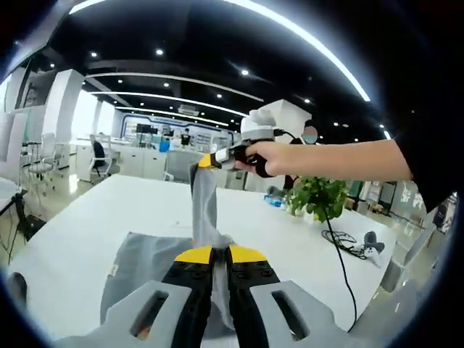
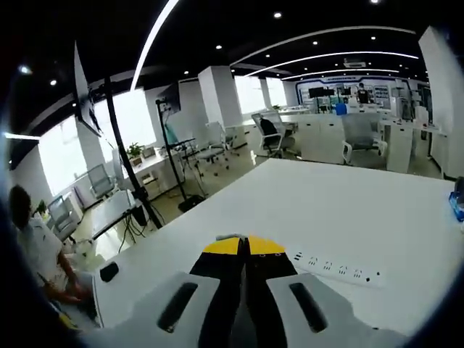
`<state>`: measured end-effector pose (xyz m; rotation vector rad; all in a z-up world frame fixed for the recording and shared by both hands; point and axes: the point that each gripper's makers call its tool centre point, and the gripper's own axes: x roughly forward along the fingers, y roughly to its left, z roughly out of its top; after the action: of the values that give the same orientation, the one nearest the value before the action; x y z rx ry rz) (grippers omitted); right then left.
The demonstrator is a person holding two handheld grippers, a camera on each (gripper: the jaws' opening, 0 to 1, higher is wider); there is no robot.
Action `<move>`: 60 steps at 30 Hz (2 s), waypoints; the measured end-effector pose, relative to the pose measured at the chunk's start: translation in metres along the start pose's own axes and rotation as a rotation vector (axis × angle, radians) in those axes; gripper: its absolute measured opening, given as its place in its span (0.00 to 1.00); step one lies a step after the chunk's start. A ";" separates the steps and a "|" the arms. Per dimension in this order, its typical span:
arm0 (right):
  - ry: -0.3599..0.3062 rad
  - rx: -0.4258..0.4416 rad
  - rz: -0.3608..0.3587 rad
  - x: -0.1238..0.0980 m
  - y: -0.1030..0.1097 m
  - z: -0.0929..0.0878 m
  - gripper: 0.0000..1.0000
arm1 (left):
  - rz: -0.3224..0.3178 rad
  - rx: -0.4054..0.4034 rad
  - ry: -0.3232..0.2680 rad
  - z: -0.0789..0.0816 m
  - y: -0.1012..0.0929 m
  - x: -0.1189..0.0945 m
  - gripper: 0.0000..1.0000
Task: Fold the towel on the table until its edges align and the towel forms a compact rectangular stack.
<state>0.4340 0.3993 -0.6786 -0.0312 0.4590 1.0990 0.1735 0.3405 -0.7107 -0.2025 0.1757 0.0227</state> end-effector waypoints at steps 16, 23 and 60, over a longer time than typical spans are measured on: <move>0.023 0.049 0.003 0.049 0.024 -0.029 0.00 | 0.089 -0.054 0.053 -0.036 0.046 -0.008 0.07; 0.022 0.068 0.009 0.067 0.036 -0.039 0.00 | 0.129 -0.101 0.068 -0.050 0.068 -0.014 0.07; 0.119 0.091 -0.031 0.174 0.073 -0.128 0.00 | 0.362 -0.345 0.168 -0.134 0.154 -0.020 0.07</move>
<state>0.3911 0.5491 -0.8450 -0.0236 0.6127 1.0487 0.1248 0.4642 -0.8668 -0.5154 0.3743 0.3985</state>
